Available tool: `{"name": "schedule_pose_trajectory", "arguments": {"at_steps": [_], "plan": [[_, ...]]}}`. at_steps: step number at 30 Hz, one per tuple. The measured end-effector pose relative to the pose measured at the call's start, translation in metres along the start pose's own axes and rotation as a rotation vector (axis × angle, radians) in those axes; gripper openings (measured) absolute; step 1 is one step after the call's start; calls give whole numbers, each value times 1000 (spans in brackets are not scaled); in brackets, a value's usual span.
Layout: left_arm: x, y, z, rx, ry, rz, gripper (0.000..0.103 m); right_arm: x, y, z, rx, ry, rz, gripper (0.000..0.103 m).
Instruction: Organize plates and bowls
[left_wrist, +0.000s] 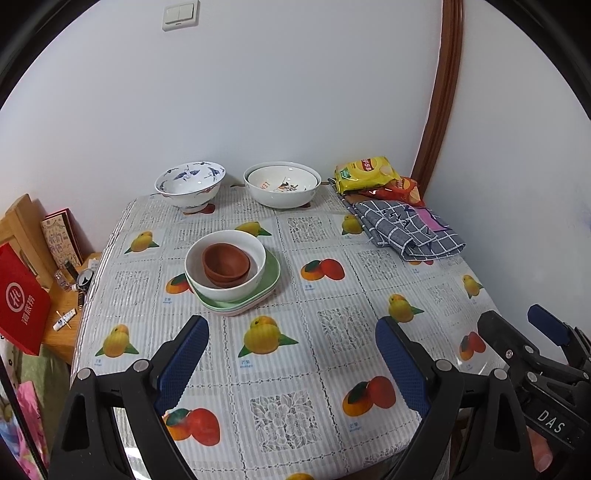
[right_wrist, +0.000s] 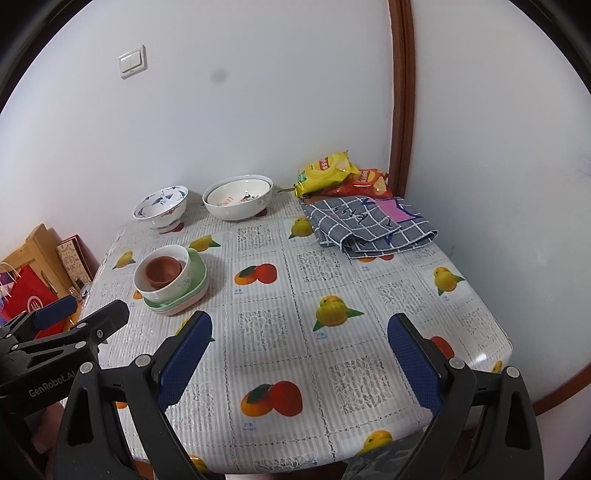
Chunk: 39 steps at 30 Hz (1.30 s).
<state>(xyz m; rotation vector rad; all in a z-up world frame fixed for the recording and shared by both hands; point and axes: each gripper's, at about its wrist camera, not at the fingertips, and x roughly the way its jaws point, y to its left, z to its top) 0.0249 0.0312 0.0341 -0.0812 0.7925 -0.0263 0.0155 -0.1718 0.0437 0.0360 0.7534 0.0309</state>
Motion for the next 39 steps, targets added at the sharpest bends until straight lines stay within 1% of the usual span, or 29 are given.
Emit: {"name": "schedule_pose_trajectory", "arguments": {"at_steps": [5,21,26,30,39], "plan": [[3,1,11,2,-11,-2,92,6,-1,8,11,8,12,95],[28,-1,31,12,2,-25,92,23,-1,25,20,7,-6,95],[32,-1,38,15,-4,-16,92,31,0,33,25,4,-1,95],[35,0,44,18,-20,13,92,37,0,38,26,5,9,95],[49,7,56,10,-20,27,92,54,4,47,14,10,29,95]]}}
